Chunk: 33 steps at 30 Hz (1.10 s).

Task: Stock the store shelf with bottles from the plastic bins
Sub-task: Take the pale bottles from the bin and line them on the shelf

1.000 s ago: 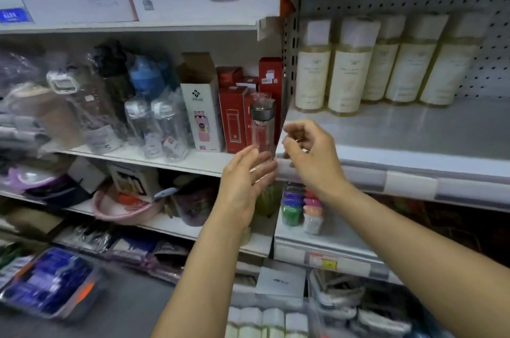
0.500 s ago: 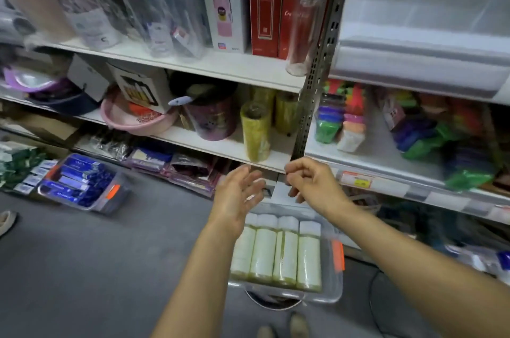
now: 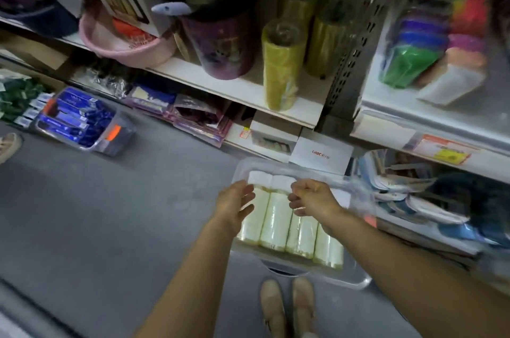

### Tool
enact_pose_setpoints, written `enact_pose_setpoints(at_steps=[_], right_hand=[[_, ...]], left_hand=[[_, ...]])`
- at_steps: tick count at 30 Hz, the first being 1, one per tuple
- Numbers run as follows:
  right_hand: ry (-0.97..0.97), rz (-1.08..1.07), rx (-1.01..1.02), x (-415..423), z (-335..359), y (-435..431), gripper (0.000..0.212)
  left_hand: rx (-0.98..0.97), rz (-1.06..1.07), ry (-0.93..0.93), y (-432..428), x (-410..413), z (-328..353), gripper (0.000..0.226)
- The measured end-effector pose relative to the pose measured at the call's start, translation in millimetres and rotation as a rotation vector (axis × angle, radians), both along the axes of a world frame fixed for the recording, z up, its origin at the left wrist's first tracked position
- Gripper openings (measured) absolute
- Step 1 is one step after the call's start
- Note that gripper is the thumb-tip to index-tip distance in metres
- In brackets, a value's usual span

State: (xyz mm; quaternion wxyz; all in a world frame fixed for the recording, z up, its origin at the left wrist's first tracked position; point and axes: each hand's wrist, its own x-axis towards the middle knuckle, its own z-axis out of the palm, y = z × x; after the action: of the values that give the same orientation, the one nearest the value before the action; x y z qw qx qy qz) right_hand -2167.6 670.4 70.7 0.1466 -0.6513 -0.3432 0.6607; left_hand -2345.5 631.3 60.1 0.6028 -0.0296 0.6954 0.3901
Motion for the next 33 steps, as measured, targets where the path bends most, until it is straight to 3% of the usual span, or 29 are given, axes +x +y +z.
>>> enact_pose_setpoints(at_steps=[7, 10, 13, 17, 25, 29, 33], right_hand=[[0.035, -0.069, -0.152, -25.0, -70.1, 27.9, 0.009], [0.057, -0.083, -0.183, -34.9, -97.8, 40.6, 0.018], [0.082, -0.102, -0.212, -44.3, -120.4, 50.9, 0.029], [0.09, -0.085, -0.258, -57.2, -140.4, 58.6, 0.026], [0.11, -0.15, -0.295, -70.4, -160.3, 61.2, 0.034], [0.145, -0.215, -0.315, -60.5, -154.5, 62.9, 0.026], [0.151, -0.271, -0.298, -47.9, -146.5, 56.2, 0.018]], left_hand=[[-0.075, -0.01, 0.015, 22.4, -8.7, -76.9, 0.012], [-0.082, -0.012, 0.028, 32.3, -10.4, -109.2, 0.031], [-0.097, -0.044, 0.023, 41.8, -9.6, -132.0, 0.024], [-0.162, -0.148, 0.046, 45.9, -9.6, -153.9, 0.045], [-0.155, -0.164, 0.107, 47.1, -11.4, -180.4, 0.052], [-0.218, -0.168, -0.026, 47.8, -16.1, -178.7, 0.061], [-0.091, -0.328, -0.11, 40.7, -19.6, -168.9, 0.064]])
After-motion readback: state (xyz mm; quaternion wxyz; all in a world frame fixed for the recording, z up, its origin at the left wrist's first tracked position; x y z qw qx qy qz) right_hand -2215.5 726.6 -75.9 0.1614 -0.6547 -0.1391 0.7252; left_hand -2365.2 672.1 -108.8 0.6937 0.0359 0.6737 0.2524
